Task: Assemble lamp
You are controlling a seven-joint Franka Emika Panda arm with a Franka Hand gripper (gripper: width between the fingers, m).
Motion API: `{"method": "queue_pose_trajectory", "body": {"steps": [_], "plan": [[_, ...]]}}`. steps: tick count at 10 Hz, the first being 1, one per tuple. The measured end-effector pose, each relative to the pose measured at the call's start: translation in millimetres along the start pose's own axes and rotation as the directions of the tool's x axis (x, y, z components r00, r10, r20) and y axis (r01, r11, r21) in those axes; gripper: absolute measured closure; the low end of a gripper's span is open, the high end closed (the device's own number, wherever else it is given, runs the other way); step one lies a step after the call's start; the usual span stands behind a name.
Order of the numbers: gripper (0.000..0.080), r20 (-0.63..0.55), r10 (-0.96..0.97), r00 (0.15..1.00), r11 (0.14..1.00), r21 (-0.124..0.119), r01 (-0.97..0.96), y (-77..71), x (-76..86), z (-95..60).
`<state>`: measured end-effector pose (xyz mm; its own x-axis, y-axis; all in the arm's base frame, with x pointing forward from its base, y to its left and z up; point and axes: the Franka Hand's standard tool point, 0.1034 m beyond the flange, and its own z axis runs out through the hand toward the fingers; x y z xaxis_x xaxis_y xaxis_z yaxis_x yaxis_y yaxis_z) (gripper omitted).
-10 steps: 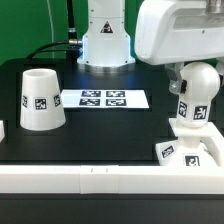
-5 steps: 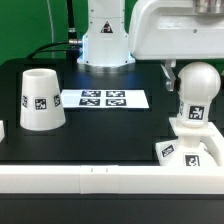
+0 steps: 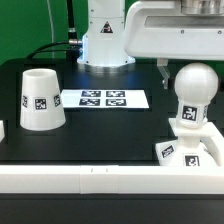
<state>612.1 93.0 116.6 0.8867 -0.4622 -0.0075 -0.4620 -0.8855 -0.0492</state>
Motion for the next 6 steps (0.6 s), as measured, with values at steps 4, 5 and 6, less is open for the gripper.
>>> {"method": "queue_pose_trajectory", "body": {"steps": [4,5,6], "plan": [[0.022,0.047,0.319,0.947,0.947,0.036,-0.32,0.2,-0.1,1.1],[0.022,0.058,0.361,0.931,0.931,0.042,-0.364,0.4,0.1,1.1],[0.022,0.072,0.439,0.896,0.896,0.045,-0.442,0.2,0.1,1.4]]}}
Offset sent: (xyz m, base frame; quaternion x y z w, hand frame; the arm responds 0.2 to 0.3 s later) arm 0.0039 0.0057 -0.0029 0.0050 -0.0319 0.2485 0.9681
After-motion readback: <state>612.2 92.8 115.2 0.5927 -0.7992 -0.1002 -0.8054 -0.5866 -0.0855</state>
